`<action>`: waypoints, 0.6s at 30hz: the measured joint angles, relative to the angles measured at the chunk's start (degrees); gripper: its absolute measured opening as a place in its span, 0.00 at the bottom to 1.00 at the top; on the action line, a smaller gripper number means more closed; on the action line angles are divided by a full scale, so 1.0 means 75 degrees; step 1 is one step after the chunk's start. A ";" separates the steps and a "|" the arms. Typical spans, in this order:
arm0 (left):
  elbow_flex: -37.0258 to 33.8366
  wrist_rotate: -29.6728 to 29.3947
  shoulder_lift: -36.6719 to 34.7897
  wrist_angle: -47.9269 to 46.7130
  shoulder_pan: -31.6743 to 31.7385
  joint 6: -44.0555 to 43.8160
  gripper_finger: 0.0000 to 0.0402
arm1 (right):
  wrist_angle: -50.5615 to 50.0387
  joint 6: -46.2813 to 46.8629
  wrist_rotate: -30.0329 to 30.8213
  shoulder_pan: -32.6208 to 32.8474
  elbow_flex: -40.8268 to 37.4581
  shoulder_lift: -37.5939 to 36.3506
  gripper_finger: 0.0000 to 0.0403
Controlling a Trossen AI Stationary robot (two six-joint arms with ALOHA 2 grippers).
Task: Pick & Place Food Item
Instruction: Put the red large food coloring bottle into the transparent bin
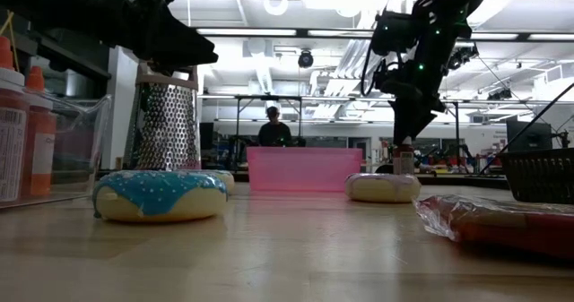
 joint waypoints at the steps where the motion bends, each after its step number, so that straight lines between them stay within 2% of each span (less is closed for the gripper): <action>1: 0.0000 0.0001 -0.0002 -0.0001 0.0000 0.0000 0.38 | -0.0002 -0.0003 0.0003 0.0000 0.0003 0.0000 0.40; 18: 0.0000 0.0015 -0.0002 0.0000 0.0003 0.0000 0.38 | -0.0326 -0.0069 0.0067 -0.0091 0.0006 -0.0271 0.40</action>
